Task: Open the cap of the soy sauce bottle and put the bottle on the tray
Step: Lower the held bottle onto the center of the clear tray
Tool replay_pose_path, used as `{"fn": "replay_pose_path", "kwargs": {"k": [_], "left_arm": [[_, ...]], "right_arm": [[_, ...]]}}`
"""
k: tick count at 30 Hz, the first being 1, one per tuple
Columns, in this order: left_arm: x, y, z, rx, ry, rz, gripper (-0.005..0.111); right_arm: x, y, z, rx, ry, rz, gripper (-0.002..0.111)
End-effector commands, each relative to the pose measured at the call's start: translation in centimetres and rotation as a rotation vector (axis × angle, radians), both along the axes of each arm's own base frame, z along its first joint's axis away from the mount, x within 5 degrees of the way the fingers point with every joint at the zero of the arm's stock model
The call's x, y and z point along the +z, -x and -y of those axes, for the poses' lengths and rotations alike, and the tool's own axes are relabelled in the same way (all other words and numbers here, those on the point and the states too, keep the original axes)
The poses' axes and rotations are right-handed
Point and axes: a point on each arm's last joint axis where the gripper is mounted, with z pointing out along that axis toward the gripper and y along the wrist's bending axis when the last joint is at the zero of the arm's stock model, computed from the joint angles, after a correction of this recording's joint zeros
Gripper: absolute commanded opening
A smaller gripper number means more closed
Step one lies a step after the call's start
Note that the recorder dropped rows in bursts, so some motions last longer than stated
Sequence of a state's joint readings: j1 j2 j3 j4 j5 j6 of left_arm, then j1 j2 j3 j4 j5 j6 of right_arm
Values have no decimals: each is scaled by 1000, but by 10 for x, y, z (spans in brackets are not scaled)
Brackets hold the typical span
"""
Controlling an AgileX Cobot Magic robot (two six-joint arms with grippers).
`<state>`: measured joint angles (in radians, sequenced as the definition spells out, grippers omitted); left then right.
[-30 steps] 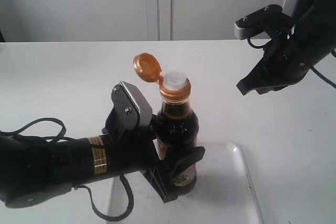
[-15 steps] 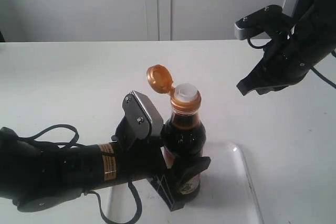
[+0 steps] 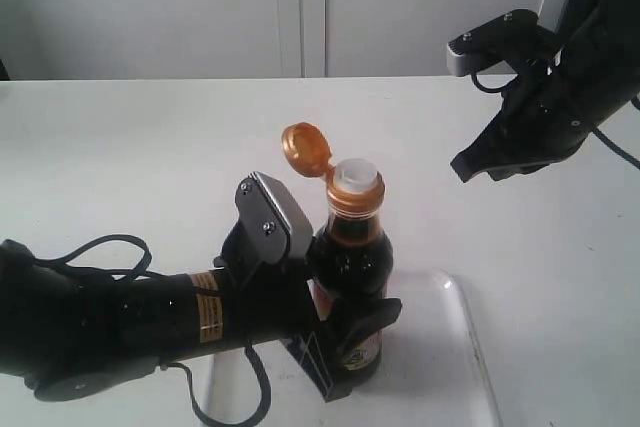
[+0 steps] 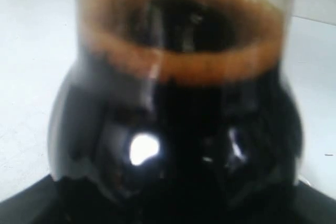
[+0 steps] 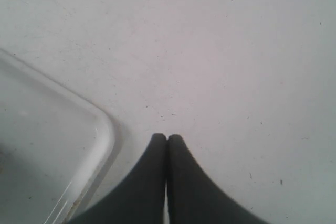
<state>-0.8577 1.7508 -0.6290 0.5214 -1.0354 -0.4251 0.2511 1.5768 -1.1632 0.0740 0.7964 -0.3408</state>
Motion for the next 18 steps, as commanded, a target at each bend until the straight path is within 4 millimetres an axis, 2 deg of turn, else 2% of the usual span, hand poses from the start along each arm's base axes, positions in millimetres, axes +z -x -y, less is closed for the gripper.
{"fn": "replay_pose_path", "kwargs": {"k": [1, 2, 4, 8, 10, 18], "left_arm": [[10, 4, 4, -51, 48, 32, 16], [10, 4, 4, -61, 44, 36, 22], [9, 6, 5, -89, 34, 48, 43], [9, 7, 5, -91, 32, 49, 92], [9, 7, 5, -91, 32, 49, 106], [10, 7, 5, -94, 29, 63, 105]], "right_arm": [[2, 2, 1, -8, -7, 1, 0], [2, 2, 1, -8, -7, 1, 0], [2, 2, 1, -8, -7, 1, 0], [3, 1, 1, -8, -7, 3, 0], [3, 1, 1, -8, -7, 3, 0], [2, 2, 1, -8, -6, -1, 0]]}}
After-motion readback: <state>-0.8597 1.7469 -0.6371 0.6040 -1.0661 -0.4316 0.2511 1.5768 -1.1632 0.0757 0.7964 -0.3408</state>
